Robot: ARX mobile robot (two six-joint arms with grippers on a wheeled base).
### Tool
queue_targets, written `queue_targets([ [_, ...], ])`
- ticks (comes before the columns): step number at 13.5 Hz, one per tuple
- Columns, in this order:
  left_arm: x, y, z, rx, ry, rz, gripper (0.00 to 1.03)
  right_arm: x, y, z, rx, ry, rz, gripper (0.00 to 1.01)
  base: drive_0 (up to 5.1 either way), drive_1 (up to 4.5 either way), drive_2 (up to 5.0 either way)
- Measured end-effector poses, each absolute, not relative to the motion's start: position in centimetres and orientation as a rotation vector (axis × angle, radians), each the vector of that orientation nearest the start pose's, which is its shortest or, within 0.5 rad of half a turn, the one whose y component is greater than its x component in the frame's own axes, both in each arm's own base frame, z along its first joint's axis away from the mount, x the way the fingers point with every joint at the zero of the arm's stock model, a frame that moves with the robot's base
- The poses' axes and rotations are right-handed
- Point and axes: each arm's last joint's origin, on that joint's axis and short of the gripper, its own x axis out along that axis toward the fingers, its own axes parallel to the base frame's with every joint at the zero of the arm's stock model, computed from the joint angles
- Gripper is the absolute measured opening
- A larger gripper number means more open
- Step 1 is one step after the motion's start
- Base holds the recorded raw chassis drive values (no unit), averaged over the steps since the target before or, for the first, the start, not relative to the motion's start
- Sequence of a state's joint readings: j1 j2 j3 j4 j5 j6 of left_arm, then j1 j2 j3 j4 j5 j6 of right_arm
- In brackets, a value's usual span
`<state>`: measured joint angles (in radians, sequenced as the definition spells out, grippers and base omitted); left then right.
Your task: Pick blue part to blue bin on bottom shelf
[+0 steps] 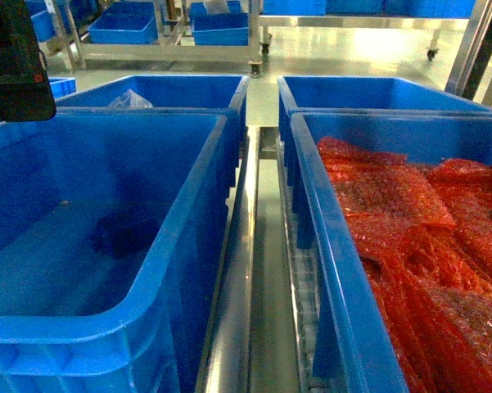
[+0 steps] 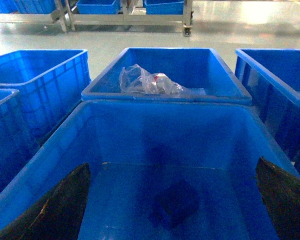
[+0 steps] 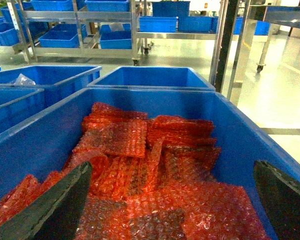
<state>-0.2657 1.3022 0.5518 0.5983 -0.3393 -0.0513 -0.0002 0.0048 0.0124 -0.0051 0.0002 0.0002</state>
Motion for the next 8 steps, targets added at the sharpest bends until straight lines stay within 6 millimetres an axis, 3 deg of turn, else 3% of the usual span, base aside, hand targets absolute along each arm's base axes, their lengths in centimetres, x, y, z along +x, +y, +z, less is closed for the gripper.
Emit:
queue_targets([
  [1,25.5,-5.6,22.0,-0.021,0.041,0.029,0.88,9.7,0.0,16.7,0.0,-0.002,0.0,0.98,0.0,0.0,0.0],
  [3,22.7,-3.9,20.5,-0.017,0.008,0.003,0.61,9.7,0.0,16.7,0.0,-0.003,0.0,0.98,0.0,0.0,0.0],
  [6,19.1,-2.1,18.9,-0.017,0.009,0.0,0.1,9.7,0.0,16.7,0.0,-0.003,0.0,0.98,0.0,0.0,0.0],
  [7,18.3,-1.7,18.5,-0.016,0.012,0.004,0.02,9.7,0.0,16.7,0.0,-0.003,0.0,0.98,0.0,0.0,0.0],
  [8,17.5,-1.4,18.2,-0.016,0.012,0.007,0.02,9.7,0.0,16.7,0.0,-0.003,0.0,0.98,0.0,0.0,0.0],
])
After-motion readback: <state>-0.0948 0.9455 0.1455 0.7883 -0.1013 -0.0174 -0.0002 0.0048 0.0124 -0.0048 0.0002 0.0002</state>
